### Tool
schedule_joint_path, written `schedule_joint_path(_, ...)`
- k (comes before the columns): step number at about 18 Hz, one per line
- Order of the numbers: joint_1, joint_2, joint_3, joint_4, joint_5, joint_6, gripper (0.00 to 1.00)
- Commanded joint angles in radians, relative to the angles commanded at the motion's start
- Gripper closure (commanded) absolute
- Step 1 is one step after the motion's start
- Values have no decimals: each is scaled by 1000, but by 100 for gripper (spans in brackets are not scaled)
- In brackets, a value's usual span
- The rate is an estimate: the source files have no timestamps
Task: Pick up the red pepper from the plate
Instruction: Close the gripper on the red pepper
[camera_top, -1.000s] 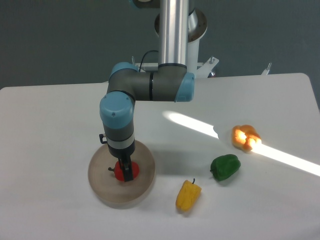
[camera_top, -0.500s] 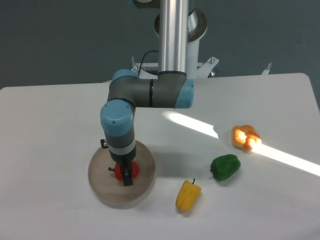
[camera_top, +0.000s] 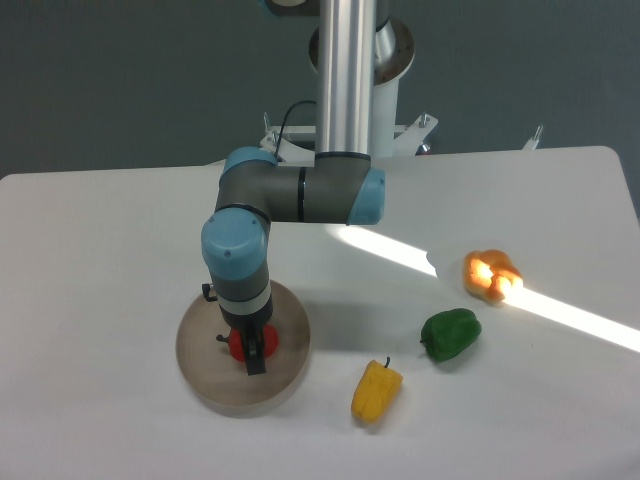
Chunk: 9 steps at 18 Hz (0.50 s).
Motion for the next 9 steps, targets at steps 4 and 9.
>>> schedule_joint_path(4,0,-3,0,2,2,3,2)
schedule_joint_path(9,0,-3,-2,2,15,5,22)
